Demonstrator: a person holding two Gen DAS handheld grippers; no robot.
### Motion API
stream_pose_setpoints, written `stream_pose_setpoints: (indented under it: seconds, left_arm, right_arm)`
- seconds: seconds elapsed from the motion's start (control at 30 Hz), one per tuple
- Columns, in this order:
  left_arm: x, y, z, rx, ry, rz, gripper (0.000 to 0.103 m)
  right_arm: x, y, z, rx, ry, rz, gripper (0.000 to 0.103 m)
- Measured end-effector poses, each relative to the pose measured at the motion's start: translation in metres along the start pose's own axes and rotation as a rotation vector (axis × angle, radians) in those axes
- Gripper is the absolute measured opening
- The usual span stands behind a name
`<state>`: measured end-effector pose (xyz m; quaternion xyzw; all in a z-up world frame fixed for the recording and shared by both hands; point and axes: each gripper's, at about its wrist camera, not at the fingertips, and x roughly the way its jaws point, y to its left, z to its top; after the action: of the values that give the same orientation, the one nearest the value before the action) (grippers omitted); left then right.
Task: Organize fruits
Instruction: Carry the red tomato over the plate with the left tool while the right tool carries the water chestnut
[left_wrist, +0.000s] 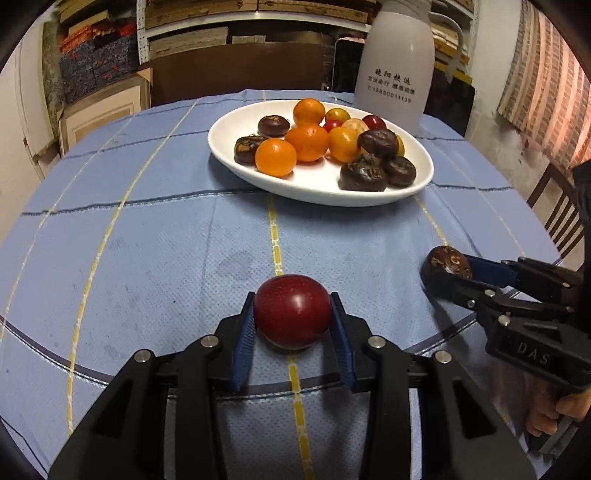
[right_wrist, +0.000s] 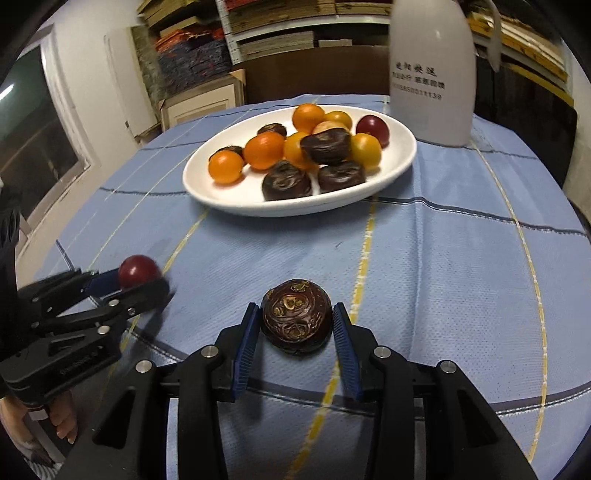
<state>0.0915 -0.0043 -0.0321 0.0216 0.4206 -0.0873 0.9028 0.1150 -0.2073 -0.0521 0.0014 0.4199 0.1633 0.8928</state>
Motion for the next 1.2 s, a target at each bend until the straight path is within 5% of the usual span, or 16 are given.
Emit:
stream_pose_setpoints:
  seconds: [0.27, 0.6, 1.2]
  left_arm:
    - [-0.002, 0.002, 0.007, -0.017, -0.016, -0.031, 0.037]
    - [-0.043, -0.008, 0.061, -0.007, -0.200, -0.001, 0.037]
    - [-0.052, -0.011, 0.039, 0.005, -0.261, 0.099, 0.037]
  right_arm:
    - [-0.008, -0.009, 0.003, 0.053, -0.028, 0.009, 0.041]
    - [-0.055, -0.065, 0.020, 0.265, -0.204, 0.014, 0.041]
    - [-0.058, -0.042, 0.012, 0.170, -0.213, -0.017, 0.041]
